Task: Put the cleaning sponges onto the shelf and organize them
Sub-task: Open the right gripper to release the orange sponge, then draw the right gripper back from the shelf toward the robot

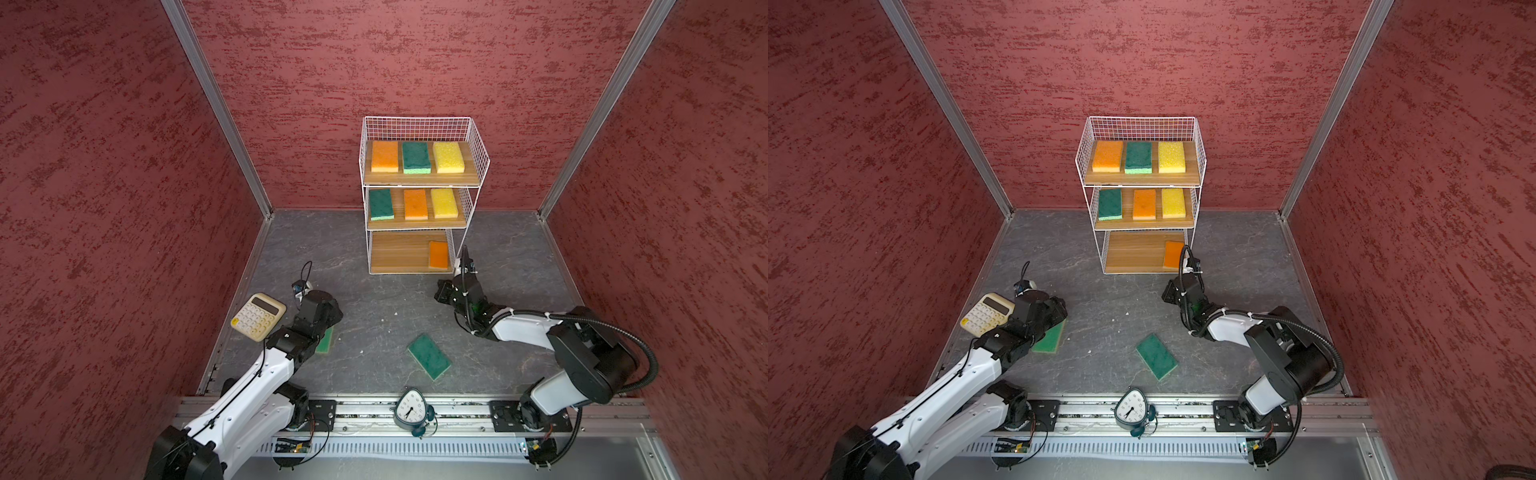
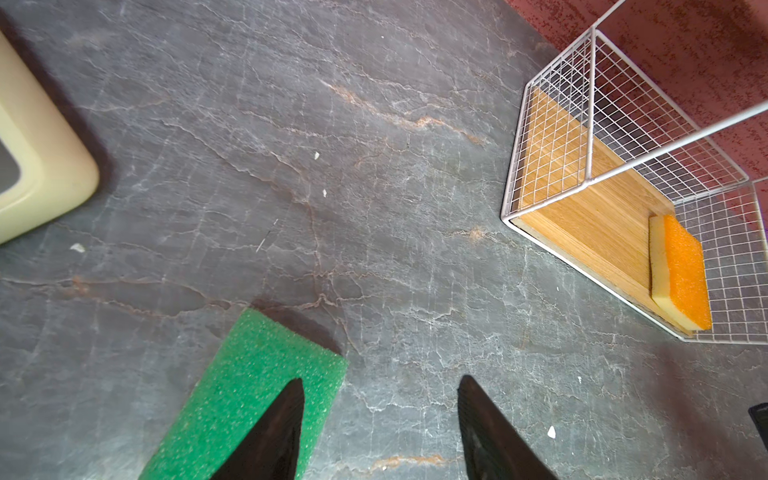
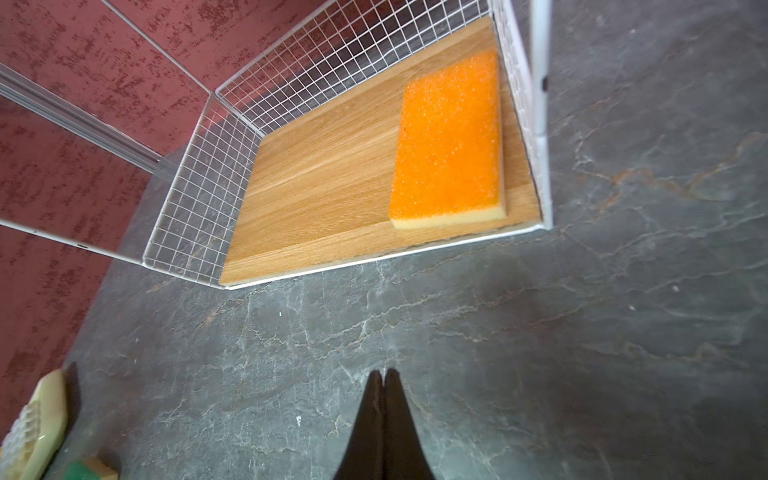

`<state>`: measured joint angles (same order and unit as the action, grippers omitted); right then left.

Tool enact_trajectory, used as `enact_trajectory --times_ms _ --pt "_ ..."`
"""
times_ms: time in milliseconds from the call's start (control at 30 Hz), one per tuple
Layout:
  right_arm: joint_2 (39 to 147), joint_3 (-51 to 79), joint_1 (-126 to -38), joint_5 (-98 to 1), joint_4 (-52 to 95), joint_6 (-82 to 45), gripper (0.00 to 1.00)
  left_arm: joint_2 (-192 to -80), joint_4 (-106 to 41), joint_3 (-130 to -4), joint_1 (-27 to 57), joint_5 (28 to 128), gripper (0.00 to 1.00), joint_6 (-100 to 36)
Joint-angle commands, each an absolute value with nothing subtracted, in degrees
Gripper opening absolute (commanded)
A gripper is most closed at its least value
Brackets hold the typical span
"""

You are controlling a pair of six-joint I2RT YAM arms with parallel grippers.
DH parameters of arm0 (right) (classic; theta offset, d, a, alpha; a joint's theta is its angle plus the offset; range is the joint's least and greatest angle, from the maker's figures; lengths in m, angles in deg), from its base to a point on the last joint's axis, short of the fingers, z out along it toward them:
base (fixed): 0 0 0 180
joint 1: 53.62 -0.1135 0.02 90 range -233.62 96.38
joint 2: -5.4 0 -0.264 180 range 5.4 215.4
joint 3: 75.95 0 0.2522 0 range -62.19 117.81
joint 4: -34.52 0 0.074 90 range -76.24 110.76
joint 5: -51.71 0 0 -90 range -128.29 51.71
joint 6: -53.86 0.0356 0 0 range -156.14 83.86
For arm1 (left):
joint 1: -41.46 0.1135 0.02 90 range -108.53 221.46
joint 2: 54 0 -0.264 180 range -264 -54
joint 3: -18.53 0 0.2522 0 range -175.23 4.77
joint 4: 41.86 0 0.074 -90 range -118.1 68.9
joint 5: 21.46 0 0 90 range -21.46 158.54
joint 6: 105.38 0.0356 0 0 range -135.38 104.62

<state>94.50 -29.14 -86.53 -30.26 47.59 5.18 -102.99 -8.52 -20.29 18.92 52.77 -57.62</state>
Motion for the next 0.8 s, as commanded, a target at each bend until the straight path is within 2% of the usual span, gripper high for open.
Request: enact_trajectory --times_ms 0,233,500,767 --pt "95.54 -29.15 -85.97 -34.07 54.47 7.77 0.0 -103.33 -11.15 -19.67 18.61 53.72 0.6 -57.94" --pt "101.47 -33.55 -82.8 -38.55 67.2 13.43 0.0 -104.52 -11.75 -20.54 18.62 53.16 0.6 -57.73" --pt "110.35 -32.95 -79.62 -43.77 77.74 17.06 0.0 -107.85 -13.02 -22.17 18.44 52.69 0.59 -57.74" --pt "113.65 -30.22 -79.03 -43.42 79.03 17.81 0.0 -108.58 -13.54 -22.35 18.35 52.02 0.59 -57.58"
